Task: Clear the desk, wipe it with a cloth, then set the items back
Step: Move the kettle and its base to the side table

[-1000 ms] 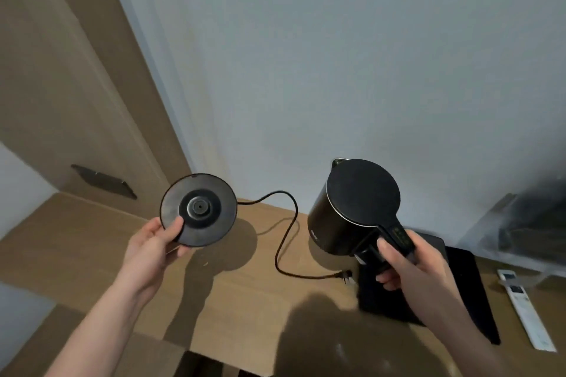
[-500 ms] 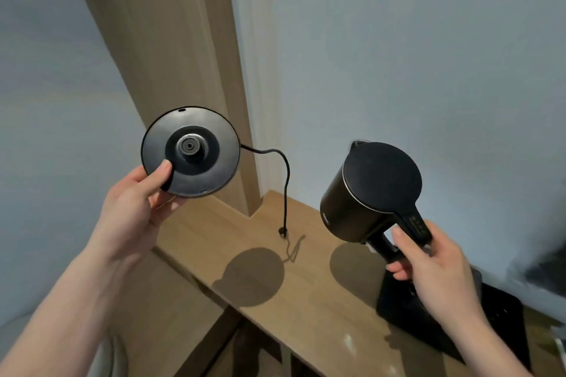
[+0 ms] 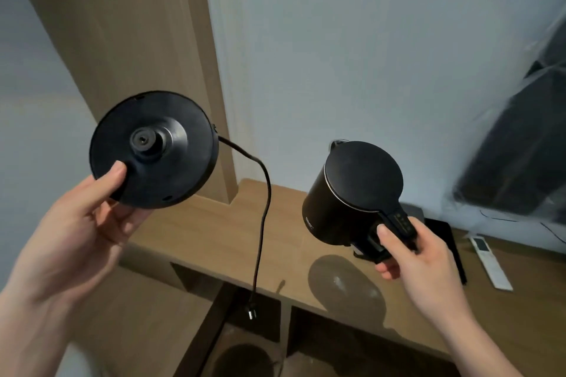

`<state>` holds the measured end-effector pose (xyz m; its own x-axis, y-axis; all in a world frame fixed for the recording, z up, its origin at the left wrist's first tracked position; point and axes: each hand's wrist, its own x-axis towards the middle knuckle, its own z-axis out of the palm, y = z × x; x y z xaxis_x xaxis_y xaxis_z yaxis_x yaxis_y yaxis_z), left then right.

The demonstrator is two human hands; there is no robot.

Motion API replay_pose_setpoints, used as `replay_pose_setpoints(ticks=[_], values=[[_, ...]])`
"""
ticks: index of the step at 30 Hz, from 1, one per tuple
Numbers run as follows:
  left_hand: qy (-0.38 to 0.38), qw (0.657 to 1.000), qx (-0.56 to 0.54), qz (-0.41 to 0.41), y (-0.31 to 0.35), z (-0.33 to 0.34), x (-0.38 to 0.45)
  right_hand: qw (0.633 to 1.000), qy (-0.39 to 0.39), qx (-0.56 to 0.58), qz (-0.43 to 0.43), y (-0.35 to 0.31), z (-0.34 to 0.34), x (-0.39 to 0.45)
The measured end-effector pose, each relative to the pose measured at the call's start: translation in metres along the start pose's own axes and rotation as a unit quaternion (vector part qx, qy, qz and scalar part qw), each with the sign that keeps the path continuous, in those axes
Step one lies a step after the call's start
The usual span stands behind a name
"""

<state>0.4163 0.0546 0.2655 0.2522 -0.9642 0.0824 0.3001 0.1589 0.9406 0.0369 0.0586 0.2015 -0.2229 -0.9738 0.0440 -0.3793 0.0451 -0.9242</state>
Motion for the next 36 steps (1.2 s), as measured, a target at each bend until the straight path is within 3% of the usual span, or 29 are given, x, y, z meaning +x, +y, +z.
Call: replay_pose_setpoints(ticks=[9, 17, 26, 36], values=[[-0.112, 0.99, 0.015, -0.086, -0.004, -0.001, -0.072, 0.993, 0.091, -0.003, 0.082, 0.015, -0.023, -0.139], [-0.224, 0.963, 0.021, -0.148, -0.026, 0.053, -0.145, 0.971, 0.187, -0.038, 0.142, 0.053, -0.083, -0.245], [-0.306, 0.932, 0.032, -0.19, -0.067, 0.163, -0.269, 0.938, 0.282, -0.023, 0.2, 0.104, -0.208, -0.387], [-0.331, 0.919, -0.001, -0.215, -0.1, 0.273, -0.44, 0.911, 0.328, 0.003, 0.248, 0.171, -0.372, -0.54]])
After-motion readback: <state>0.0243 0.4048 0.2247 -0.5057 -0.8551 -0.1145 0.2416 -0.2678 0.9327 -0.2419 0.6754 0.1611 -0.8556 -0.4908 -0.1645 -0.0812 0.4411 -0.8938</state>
